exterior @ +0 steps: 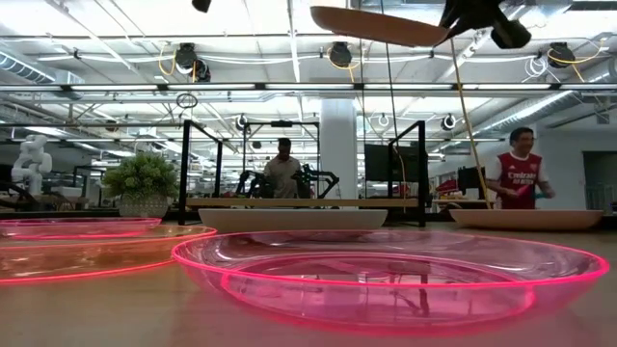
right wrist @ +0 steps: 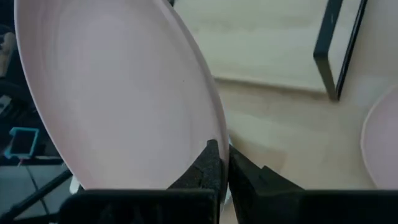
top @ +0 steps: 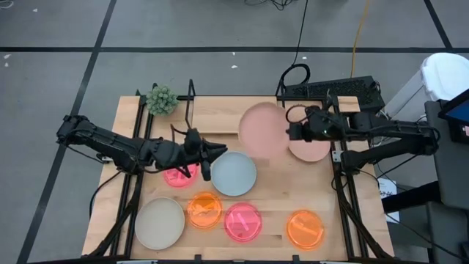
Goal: Place and stack plates onto a shelf
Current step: Put the bottom pink plate on the shelf
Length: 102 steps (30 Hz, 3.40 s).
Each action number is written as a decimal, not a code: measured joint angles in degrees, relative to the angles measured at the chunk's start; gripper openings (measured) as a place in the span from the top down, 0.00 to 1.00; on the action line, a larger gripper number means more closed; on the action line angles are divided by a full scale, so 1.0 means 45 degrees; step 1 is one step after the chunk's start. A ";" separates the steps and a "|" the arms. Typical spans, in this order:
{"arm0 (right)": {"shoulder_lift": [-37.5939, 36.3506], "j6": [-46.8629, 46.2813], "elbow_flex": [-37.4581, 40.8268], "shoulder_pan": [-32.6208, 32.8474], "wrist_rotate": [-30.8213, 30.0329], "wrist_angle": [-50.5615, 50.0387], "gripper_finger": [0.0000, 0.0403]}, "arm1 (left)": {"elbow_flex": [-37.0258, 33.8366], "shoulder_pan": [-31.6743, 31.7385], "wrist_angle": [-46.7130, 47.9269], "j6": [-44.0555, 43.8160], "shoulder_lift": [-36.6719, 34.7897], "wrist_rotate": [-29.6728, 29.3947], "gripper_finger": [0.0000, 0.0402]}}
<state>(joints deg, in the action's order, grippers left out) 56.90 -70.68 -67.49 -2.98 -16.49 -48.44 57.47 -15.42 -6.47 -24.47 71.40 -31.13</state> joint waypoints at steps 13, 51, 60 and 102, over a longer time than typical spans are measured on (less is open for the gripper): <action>0.0249 0.2947 -0.0301 -0.1408 -0.0019 0.0640 1.00 | 0.0000 0.0375 -0.0345 0.0522 -0.0005 -0.0200 0.63; 0.0249 1.1859 0.2045 -0.1673 -0.1967 0.7488 0.99 | 0.0015 0.2517 -0.2389 0.2327 0.2303 -0.2790 0.41; 0.0249 1.2616 0.2045 -0.1848 -0.2006 0.7530 0.99 | 0.0015 0.2599 -0.2687 0.2411 0.2419 -0.3422 0.68; 0.0045 1.0626 0.2045 -0.1949 0.1084 0.5659 0.21 | 0.0015 0.3584 0.0560 -0.1444 0.2424 -0.3876 0.97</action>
<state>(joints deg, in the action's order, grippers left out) 57.10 -22.86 -58.28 -11.75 -11.61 -22.98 57.54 0.71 -3.95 -30.97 82.30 -48.58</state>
